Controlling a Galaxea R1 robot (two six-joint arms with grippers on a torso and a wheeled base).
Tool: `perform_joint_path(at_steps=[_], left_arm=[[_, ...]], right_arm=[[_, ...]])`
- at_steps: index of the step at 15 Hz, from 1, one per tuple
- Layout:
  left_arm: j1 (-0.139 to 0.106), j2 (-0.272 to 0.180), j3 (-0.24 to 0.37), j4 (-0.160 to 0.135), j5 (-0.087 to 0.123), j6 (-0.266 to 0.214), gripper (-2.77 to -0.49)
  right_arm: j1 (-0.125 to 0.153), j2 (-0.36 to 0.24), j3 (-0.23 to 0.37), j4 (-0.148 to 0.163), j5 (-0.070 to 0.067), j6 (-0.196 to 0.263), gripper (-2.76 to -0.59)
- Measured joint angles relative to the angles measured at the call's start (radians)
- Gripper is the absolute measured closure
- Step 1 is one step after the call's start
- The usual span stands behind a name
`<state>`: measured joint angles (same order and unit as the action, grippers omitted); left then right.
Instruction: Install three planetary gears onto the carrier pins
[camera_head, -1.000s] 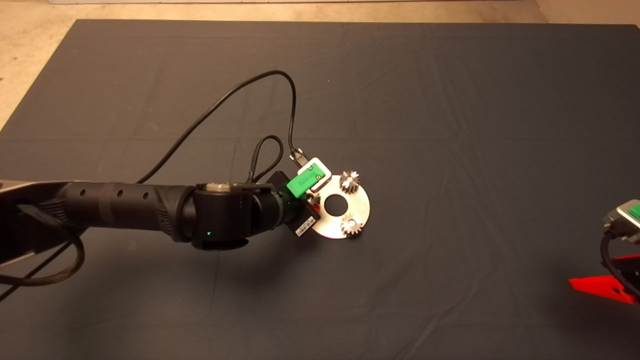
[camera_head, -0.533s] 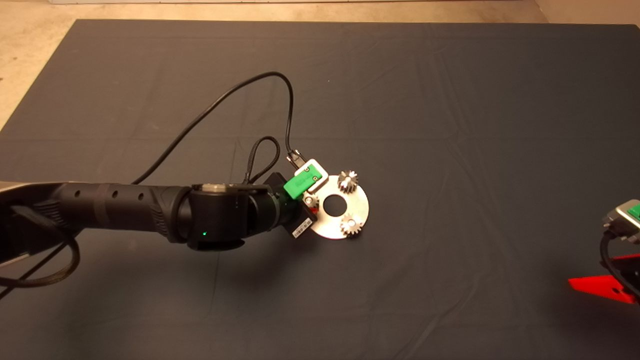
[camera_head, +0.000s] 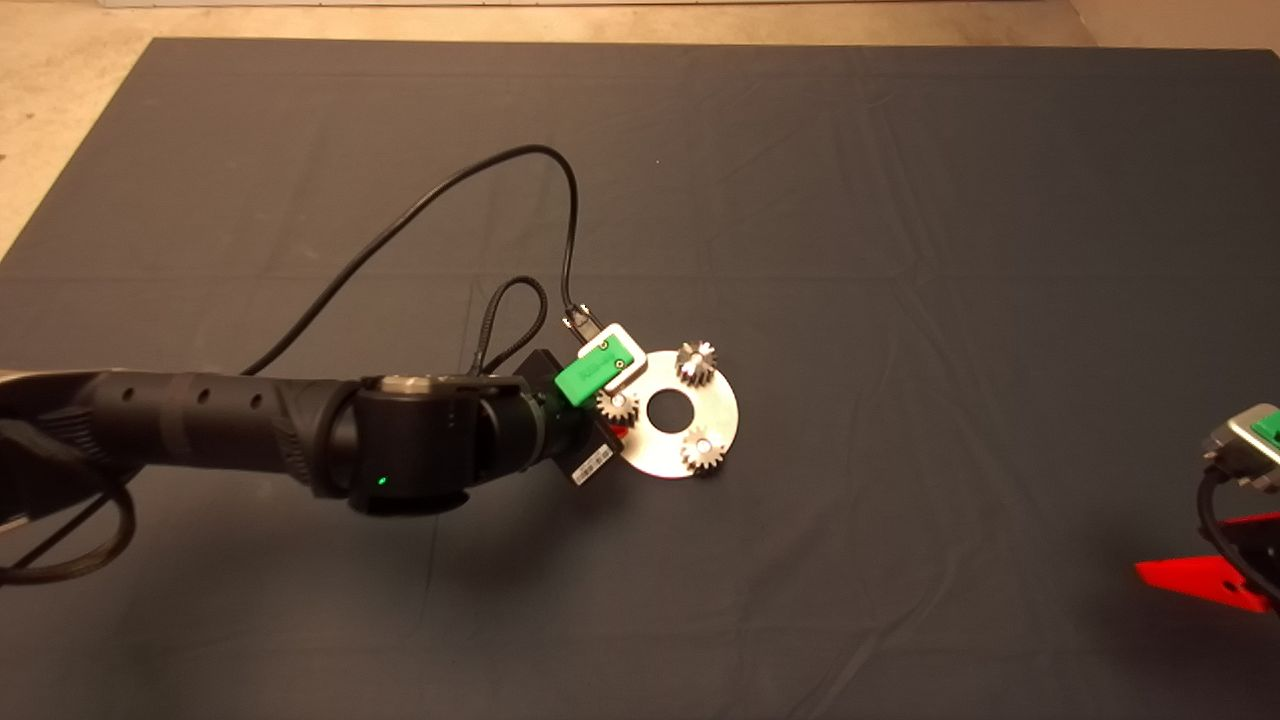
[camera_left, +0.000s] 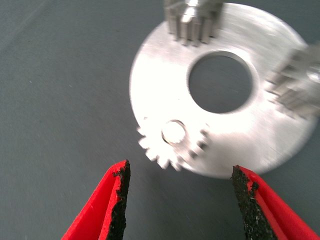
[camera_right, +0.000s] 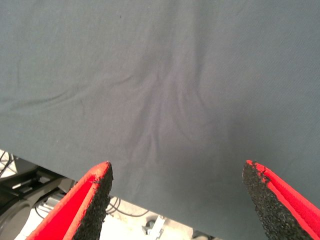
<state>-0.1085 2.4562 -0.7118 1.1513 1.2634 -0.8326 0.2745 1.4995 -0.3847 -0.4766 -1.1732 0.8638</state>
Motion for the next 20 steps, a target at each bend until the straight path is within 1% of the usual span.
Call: perform_joint_path(at_steps=[1,2,3,4,5,6,7,8,9,10,11,12,13,14,15,16,17,18,19,20], left_arm=[[-0.001,-0.013,0.035,-0.007,0.032,0.000,-1.33],[-0.005,-0.028,0.071,-0.027,0.078,-0.001,-1.33],[-0.018,-0.050,0.117,-0.063,0.132,-0.008,-1.33],[-0.039,-0.074,0.165,-0.114,0.171,-0.021,-1.33],[-0.059,-0.099,0.207,-0.166,0.200,-0.050,-1.33],[-0.073,-0.122,0.244,-0.220,0.226,-0.097,-1.33],[-0.080,-0.143,0.274,-0.264,0.243,-0.163,-1.33],[-0.085,-0.155,0.296,-0.292,0.252,-0.247,-1.33],[-0.090,-0.163,0.310,-0.305,0.256,-0.331,-1.33],[-0.095,-0.173,0.321,-0.319,0.257,-0.411,-1.33],[-0.100,-0.182,0.332,-0.330,0.260,-0.483,-1.33],[-0.103,-0.188,0.341,-0.341,0.261,-0.546,-1.33],[-0.104,-0.191,0.348,-0.348,0.263,-0.599,-1.33],[-0.109,-0.190,0.358,-0.359,0.262,-0.635,-1.33],[-0.112,-0.186,0.366,-0.363,0.263,-0.653,-1.33],[-0.112,-0.178,0.369,-0.367,0.263,-0.657,-1.33],[-0.112,-0.164,0.370,-0.370,0.262,-0.663,-1.33],[-0.112,-0.154,0.371,-0.370,0.262,-0.664,-1.33],[-0.111,-0.151,0.372,-0.370,0.262,-0.666,-1.33],[-0.111,-0.151,0.372,-0.370,0.263,-0.667,-1.33]], right_arm=[[0.000,0.011,0.000,0.000,-0.001,0.000,-1.92],[0.000,0.032,0.000,0.000,-0.002,0.000,-1.92],[0.000,0.064,0.000,0.000,-0.002,0.000,-1.92],[0.000,0.116,0.000,0.000,0.000,0.001,-1.92],[0.000,0.176,0.000,0.000,0.003,0.013,-1.92],[0.000,0.243,0.000,0.000,0.003,0.042,-1.92],[0.000,0.339,-0.001,0.000,0.000,0.085,-1.92],[-0.001,0.438,-0.002,0.000,-0.009,0.122,-1.92],[-0.005,0.557,-0.003,-0.001,-0.027,0.168,-1.92],[-0.006,0.667,-0.004,-0.004,-0.057,0.213,-1.92],[-0.008,0.761,-0.005,-0.010,-0.100,0.269,-1.92],[-0.016,0.828,-0.005,-0.026,-0.162,0.344,-1.92],[-0.036,0.874,-0.005,-0.069,-0.246,0.438,-1.92],[-0.073,0.898,-0.006,-0.129,-0.320,0.511,-1.92],[-0.125,0.908,-0.006,-0.201,-0.350,0.568,-1.92],[-0.180,0.917,-0.008,-0.266,-0.356,0.606,-1.92],[-0.228,0.927,-0.008,-0.311,-0.358,0.624,-1.92],[-0.278,0.939,-0.008,-0.342,-0.357,0.626,-1.92],[-0.327,0.949,-0.008,-0.360,-0.357,0.615,-1.92],[-0.363,0.959,-0.008,-0.369,-0.357,0.599,-1.92]])
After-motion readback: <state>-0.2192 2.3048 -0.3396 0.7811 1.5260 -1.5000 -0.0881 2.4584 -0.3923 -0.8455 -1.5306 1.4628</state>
